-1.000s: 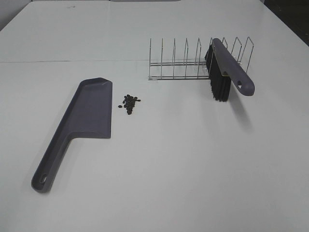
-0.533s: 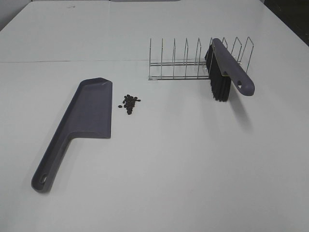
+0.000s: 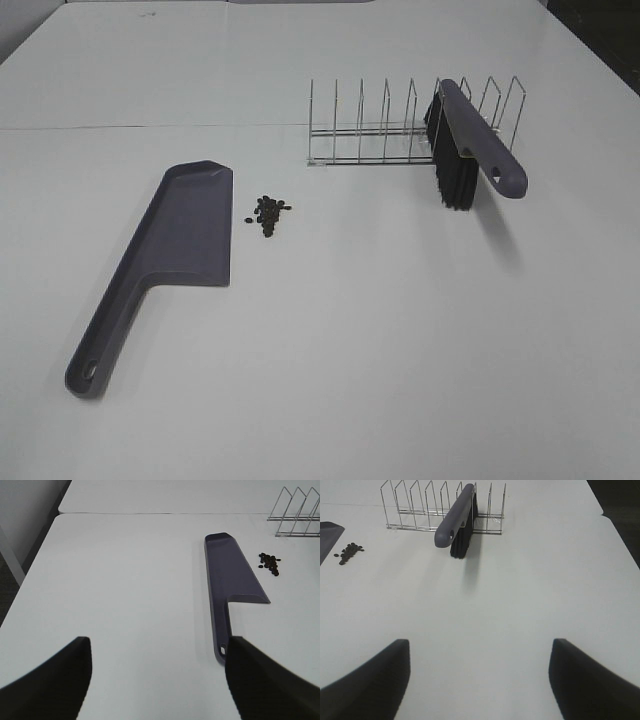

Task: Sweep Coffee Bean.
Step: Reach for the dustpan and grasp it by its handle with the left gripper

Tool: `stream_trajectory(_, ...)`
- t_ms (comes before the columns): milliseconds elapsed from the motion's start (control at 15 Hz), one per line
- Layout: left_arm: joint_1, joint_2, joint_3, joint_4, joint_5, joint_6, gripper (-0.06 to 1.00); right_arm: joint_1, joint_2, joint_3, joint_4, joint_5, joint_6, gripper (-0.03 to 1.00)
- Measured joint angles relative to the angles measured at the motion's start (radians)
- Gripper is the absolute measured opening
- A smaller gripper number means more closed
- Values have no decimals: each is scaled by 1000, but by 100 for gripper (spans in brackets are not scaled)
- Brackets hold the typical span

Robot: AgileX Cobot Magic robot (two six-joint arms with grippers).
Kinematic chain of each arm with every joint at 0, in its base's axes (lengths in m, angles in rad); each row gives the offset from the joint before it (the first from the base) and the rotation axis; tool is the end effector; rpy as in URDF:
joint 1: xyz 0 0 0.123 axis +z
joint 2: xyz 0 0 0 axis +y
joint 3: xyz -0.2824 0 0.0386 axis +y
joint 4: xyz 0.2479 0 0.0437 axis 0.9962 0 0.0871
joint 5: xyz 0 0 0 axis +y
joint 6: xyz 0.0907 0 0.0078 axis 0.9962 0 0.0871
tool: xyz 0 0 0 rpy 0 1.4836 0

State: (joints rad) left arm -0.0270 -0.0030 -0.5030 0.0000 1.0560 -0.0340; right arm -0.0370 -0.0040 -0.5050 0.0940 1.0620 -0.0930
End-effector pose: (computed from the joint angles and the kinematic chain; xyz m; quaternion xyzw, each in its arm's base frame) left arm -0.0055 0.0001 0.2784 -0.0030 0.8504 -0.0160 0.5258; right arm -0.0060 0.0077 0.2787 -0.0259 0.8499 0.0128 0.5262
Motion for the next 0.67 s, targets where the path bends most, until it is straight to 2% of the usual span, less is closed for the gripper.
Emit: stream_trajectory(667,0,0,0,0,0,0,70,0,0,0,0,0,0,68)
